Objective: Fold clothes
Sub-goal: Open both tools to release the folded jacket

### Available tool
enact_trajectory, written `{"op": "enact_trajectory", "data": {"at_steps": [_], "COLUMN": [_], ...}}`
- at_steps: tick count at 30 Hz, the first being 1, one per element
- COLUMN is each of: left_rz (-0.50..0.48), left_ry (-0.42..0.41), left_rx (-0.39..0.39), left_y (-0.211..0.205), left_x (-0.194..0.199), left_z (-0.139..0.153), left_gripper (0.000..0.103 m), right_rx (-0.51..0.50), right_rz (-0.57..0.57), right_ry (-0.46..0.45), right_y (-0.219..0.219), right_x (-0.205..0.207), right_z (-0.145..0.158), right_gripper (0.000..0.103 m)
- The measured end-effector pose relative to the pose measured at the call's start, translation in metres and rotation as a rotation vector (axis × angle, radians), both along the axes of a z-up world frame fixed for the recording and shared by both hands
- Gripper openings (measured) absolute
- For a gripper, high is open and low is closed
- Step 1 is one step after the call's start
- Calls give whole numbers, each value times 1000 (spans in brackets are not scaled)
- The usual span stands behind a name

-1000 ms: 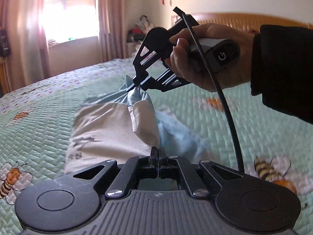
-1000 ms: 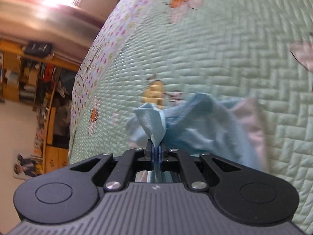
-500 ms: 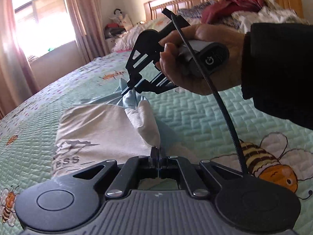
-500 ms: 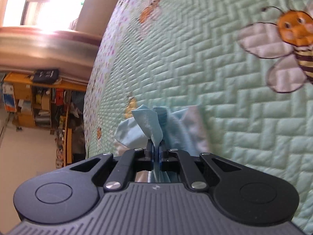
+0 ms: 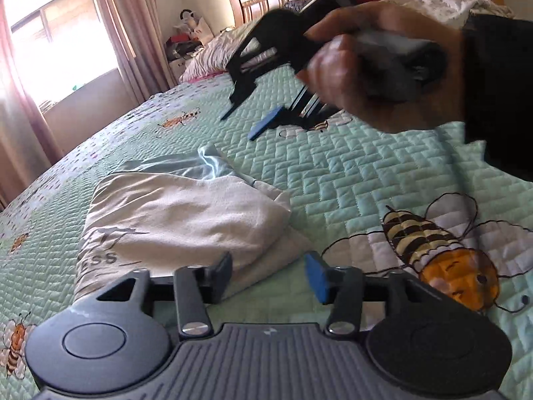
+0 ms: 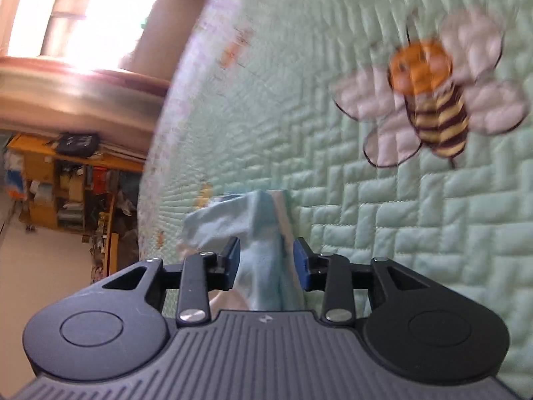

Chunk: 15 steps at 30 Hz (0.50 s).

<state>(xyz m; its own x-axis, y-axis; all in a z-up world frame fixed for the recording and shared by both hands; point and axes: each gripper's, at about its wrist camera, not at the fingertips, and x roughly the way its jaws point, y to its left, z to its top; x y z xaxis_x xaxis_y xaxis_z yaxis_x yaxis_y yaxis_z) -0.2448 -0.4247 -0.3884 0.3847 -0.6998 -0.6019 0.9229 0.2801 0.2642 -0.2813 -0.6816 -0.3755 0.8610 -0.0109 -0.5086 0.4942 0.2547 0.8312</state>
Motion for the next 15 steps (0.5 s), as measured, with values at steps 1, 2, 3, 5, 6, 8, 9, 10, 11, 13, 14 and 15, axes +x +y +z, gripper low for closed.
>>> {"op": "enact_trajectory", "data": {"at_steps": [1,2,3,5,6,8,9,10,11,13,14,15], "left_rz": [4,10,20,55,81,127,138,142,140,135,137,132], "left_ry": [2,7,16,16,7,-21,-50,-84,-119,-166,-167,-158], "left_rx": [-12,-23,-34,-61,-78,-114,-127,-129,-124,-110,-103,-97], "left_y": [8,8,13,32,41,60,66,69,70,69,67,65], "left_x": [-2,-4,-4,0,4,16,26,35,44,60,67,74], "left_z": [3,3,4,10,14,23,26,27,26,24,22,18], "left_gripper": [56,59,61,61,61,64,65,66,66,66,64,64], "right_rx": [-33,-59,-69,-70,-70,-76,-81,-82,-84,-78,-68,-84], "right_rz": [19,49,82,161,199,265,287,297,303,302,293,286], "right_ry": [-16,-35,-49,-71,-78,-65,-42,-12,-2,-10,-27,-33], "right_y": [8,20,30,51,64,83,91,97,101,107,110,111], "right_x": [-4,-7,-8,-8,-6,-3,1,1,-2,-12,-19,-22], "right_z": [8,16,19,19,17,4,-4,-12,-20,-31,-32,-27], "right_gripper": [38,38,41,49,52,53,53,53,52,52,52,52]}}
